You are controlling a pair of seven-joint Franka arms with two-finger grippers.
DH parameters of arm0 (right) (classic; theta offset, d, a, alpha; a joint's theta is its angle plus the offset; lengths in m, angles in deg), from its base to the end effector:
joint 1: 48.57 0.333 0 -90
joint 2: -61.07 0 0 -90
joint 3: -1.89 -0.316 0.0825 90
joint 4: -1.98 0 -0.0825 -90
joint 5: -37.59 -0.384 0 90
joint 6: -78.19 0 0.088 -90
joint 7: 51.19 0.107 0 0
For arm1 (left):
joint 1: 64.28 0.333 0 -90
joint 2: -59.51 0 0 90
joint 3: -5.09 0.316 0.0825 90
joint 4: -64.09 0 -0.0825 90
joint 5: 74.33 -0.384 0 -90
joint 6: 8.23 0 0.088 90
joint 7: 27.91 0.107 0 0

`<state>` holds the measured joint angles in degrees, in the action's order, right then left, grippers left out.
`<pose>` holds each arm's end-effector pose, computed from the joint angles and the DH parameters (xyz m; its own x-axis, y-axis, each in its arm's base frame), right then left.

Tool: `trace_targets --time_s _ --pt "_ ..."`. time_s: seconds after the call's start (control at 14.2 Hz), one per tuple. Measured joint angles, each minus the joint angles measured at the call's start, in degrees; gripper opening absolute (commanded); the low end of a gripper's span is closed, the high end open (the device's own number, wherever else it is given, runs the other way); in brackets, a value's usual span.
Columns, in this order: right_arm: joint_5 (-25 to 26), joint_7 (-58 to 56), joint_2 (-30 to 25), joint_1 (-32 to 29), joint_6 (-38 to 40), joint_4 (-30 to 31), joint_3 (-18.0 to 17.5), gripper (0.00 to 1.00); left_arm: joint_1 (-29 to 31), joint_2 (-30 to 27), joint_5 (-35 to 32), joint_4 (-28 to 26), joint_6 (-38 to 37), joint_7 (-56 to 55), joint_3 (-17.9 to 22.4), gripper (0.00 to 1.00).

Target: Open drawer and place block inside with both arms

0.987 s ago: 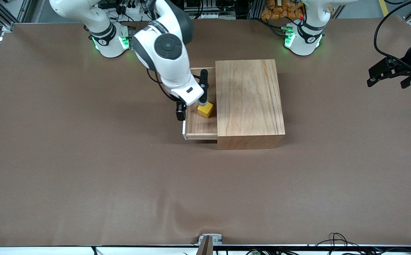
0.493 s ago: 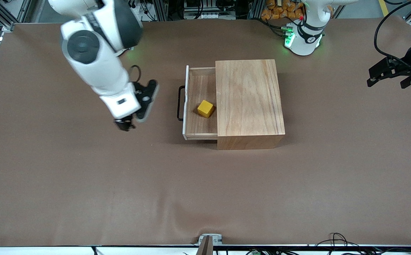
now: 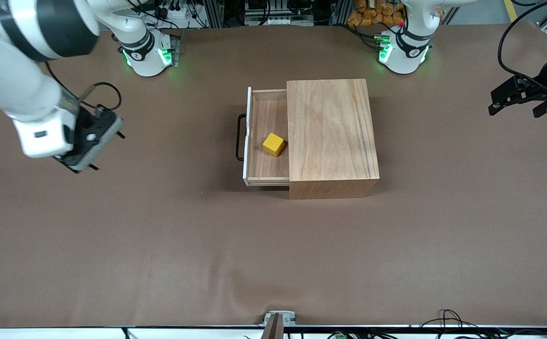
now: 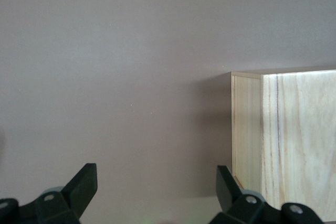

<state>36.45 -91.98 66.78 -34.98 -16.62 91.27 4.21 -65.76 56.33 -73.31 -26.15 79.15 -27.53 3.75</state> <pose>0.5789 0.1185 0.5807 0.6160 0.7877 0.0079 0.7877 -0.6159 -0.0141 0.5319 -0.0286 0.6487 0.9984 -0.0566 0.0057 -0.0567 -0.9983 0.0164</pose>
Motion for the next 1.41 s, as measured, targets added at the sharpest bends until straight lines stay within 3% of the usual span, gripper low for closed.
trace_targets --time_s 0.42,0.78,1.06,1.41 --pt "0.07 25.23 -3.81 -6.52 8.61 -0.13 0.02 1.0 -0.01 0.0 0.0 0.0 -0.02 0.0 0.0 1.0" --pt "-0.02 33.43 -6.38 -11.3 12.92 -0.15 0.0 1.0 -0.01 0.0 0.0 0.0 -0.02 0.0 0.0 1.0" --pt "-0.02 36.01 -8.57 -15.31 14.62 -0.15 -3.24 1.0 -0.01 0.0 0.0 0.0 -0.02 0.0 0.0 1.0" --pt "-0.1 39.25 -8.65 -14.97 14.45 -0.16 -2.14 1.0 -0.03 0.0 0.0 0.0 -0.27 0.0 -0.01 1.0"
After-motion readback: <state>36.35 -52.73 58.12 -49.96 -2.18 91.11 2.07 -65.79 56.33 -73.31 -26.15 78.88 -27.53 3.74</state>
